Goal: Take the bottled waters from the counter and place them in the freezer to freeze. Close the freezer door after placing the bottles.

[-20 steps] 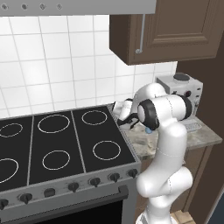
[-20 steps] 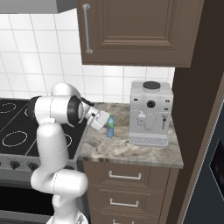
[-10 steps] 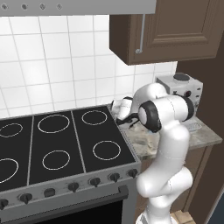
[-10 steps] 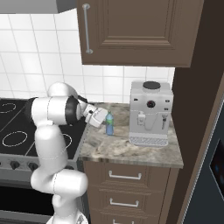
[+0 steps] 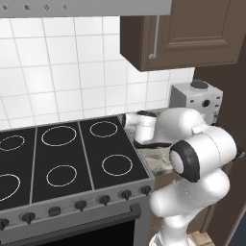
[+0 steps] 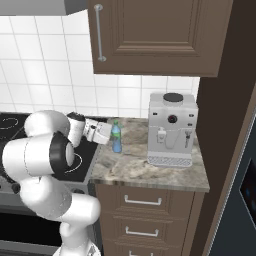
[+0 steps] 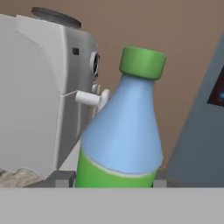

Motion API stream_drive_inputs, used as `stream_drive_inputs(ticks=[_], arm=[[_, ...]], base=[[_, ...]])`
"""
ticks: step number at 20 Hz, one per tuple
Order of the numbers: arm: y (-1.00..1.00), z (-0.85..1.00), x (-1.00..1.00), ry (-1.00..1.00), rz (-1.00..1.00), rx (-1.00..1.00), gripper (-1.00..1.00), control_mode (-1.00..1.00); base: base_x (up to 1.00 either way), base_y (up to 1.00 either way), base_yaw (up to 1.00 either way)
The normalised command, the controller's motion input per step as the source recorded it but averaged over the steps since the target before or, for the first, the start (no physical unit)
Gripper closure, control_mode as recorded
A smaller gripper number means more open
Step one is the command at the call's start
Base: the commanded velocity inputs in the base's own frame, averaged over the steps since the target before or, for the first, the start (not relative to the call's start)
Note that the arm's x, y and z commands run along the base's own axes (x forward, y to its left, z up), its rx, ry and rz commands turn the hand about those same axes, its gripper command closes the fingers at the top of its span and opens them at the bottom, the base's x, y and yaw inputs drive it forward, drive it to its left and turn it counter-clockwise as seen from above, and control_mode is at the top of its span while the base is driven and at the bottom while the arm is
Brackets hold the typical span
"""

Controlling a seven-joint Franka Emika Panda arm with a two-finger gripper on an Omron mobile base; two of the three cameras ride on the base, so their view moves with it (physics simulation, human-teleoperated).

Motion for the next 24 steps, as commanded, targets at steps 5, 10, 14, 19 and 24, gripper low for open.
stream_drive_inputs(ticks=[5, 10, 14, 19, 24], arm=[[0.07, 0.59, -0.78, 0.03, 0.43, 0.08, 1.00, -1.00], [0.07, 1.00, -0.51, 0.05, 0.31, 0.23, 1.00, -1.00], [0.00, 0.80, -0.51, 0.12, 0.33, 0.17, 1.00, -1.00], [0.19, 0.07, -0.85, 0.11, 0.44, -0.03, 1.00, -1.00], [0.22, 0.04, -0.98, -0.16, 0.41, 0.01, 1.00, -1.00]], base=[[0.00, 0.00, 0.00], [0.00, 0.00, 0.00], [0.00, 0.00, 0.00], [0.00, 0.00, 0.00], [0.00, 0.00, 0.00]])
